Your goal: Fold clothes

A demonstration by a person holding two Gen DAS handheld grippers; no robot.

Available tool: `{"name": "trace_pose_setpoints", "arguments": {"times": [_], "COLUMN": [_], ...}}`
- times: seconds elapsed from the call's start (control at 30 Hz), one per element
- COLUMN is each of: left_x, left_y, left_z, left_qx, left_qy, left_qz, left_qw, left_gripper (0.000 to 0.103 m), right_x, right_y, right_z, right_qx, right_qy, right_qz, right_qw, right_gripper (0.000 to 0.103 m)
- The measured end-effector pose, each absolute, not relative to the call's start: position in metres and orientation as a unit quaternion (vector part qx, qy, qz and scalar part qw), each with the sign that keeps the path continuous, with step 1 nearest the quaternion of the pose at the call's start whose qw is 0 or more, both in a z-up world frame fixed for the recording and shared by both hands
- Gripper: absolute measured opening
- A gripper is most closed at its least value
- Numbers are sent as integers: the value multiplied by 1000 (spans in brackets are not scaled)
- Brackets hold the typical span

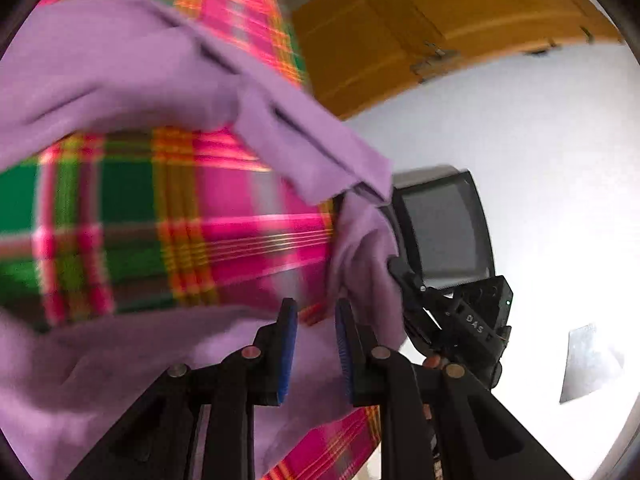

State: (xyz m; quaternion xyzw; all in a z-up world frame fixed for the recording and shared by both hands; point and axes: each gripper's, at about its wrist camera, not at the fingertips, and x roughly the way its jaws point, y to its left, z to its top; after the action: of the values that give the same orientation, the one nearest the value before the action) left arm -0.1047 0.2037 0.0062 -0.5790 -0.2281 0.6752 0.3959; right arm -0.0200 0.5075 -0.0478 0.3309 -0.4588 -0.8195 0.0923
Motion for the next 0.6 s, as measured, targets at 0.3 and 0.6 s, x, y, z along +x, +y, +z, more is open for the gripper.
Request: {"name": "trace_pose_setpoints", "arguments": {"times": [0.3,0.6], "left_x": [-117,-109], "left_y": [267,330], "left_z": [-3,-11], "left_qx": [-608,-635], "left_qy": [-171,-72], "left_qz": [639,606], "left_qw": [440,474], "left_gripper": [25,26], "right_x": [10,35], "right_y": [523,528], "right_z": [-28,-35], "right_qx": [311,320], "right_qy": [-400,-367], "right_qz": [-861,-873], "right_qw": [54,31], "right_gripper": [8,8]}}
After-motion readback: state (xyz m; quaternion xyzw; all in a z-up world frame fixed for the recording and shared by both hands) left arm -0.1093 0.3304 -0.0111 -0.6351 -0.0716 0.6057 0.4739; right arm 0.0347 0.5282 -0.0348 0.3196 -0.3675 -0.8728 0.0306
